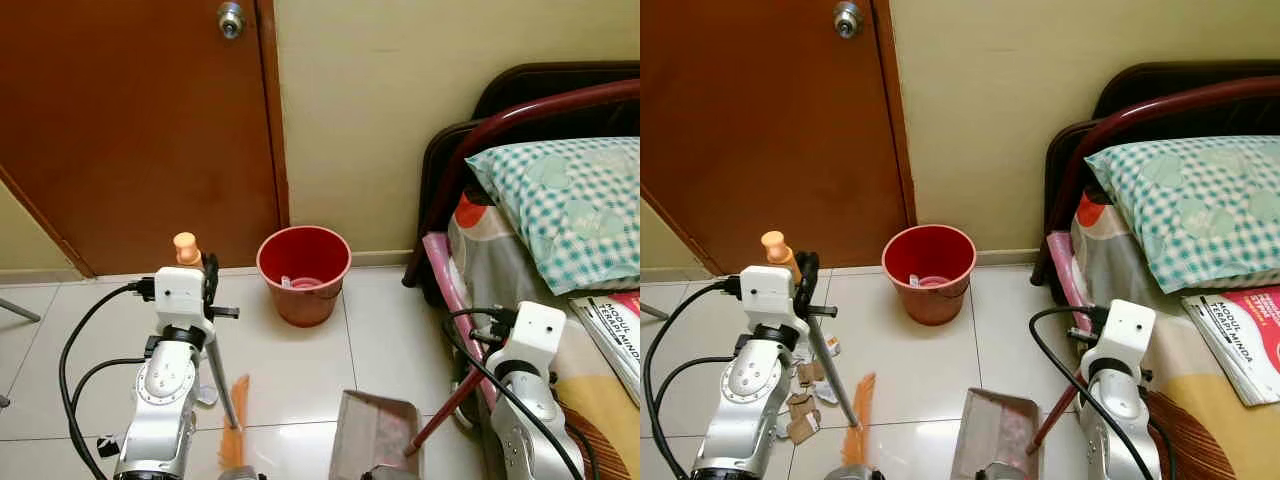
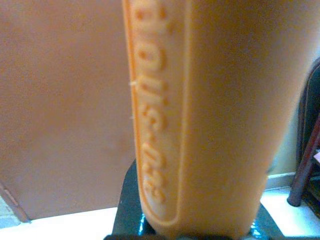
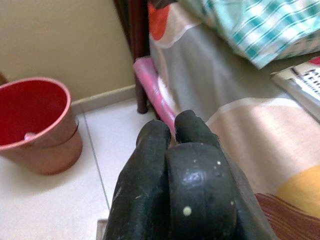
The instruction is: Sweep floor
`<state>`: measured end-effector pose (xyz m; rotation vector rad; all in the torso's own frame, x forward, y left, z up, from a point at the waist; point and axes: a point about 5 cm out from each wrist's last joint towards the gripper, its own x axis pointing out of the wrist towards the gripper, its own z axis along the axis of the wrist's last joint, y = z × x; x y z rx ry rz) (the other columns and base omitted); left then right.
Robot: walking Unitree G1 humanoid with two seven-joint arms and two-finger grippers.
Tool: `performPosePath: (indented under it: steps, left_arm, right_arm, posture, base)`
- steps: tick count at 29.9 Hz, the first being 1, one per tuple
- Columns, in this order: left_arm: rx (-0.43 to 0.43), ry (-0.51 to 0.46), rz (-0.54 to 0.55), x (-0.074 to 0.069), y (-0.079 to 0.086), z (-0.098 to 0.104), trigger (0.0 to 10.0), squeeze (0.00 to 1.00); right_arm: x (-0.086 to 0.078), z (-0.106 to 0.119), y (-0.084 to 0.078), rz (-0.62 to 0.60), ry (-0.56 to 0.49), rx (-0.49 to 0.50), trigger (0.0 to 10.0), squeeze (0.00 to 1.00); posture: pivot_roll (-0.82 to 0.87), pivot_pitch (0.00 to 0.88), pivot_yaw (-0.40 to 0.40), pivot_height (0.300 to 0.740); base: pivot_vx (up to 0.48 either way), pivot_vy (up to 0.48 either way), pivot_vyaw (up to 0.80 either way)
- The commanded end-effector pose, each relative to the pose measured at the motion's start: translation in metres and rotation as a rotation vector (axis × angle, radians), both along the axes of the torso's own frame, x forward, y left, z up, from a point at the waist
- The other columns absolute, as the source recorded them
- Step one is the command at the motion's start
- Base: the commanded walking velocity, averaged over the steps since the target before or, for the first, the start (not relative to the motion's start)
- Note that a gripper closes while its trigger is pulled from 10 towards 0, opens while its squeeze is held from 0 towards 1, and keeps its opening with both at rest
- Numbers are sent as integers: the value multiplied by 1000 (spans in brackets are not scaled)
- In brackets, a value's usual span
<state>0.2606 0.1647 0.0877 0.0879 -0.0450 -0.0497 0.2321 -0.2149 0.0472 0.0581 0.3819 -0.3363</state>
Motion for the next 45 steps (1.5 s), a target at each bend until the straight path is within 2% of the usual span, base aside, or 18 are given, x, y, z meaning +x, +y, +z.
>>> performPosePath:
  steps: [1,3,7,11,13,17,19,20,21,28,31,34,38,43,45]
  left_arm:
    - [-24,-8,-2,2,-2,3,10000,0]
    - [-38,2,-18,3,-4,3,10000,0]
    - [-45,7,-80,2,-11,4,10000,0]
    - [-43,11,-81,1,-11,3,10000,0]
    - [-46,12,-80,0,-13,3,10000,0]
    - [-61,10,-90,-1,-17,3,10000,0]
    - [-65,18,-96,-1,-18,3,10000,0]
    - [-64,20,-97,-2,-19,3,10000,0]
    - [-64,20,-97,-2,-19,2,10000,0]
    - [-71,12,-101,2,-18,4,10000,0]
    - [-70,14,-102,3,-18,4,10000,0]
    - [-75,15,-114,2,-22,4,10000,0]
    - [-76,17,-121,2,-24,4,10000,0]
    - [-76,19,-129,4,-25,4,10000,0]
    - [-76,18,-131,4,-25,4,10000,0]
  right_arm:
    - [-1,-7,5,28,48,26,10000,0]
    - [4,-6,6,49,44,27,10000,0]
    - [21,15,3,30,-69,-62,10000,0]
    - [24,21,5,-4,-96,-14,10000,0]
    - [24,20,7,-8,-79,9,10000,0]
    - [25,19,11,56,-48,-66,10000,0]
    - [22,11,11,1,24,3,10000,0]
    - [18,2,13,-83,101,126,10000,0]
    - [17,1,13,-99,108,152,10000,0]
    - [19,10,8,-114,63,93,10000,0]
    - [20,12,8,-137,74,118,10000,0]
    - [17,8,7,-226,121,210,10000,0]
    - [14,6,2,-298,151,190,10000,0]
    - [23,21,2,-284,77,95,10000,0]
    - [23,22,0,-321,84,85,10000,0]
  posture:
    - [-84,0,7,740]
    - [-80,0,10,740]
    - [-70,6,10,740]
    - [-70,19,7,740]
    - [-70,23,4,740]
    - [-71,35,-1,740]
    - [-74,38,-1,740]
    - [-75,39,-1,740]
    - [-76,40,0,740]
    - [-81,42,-4,740]
    - [-84,42,-4,740]
    - [-82,42,-3,740]
    - [-82,41,-2,740]
    - [-85,40,0,740]
    - [-85,40,0,740]
  base:
    - [0,0,0]
    - [0,0,0]
    - [0,0,0]
    - [0,0,0]
    - [0,0,0]
    - [0,0,0]
    - [0,0,0]
    - [0,0,0]
    - [0,0,0]
    - [0,0,0]
    - [0,0,0]
    - [0,0,0]
    - [0,0,0]
    - [0,0,0]
    - [0,0,0]
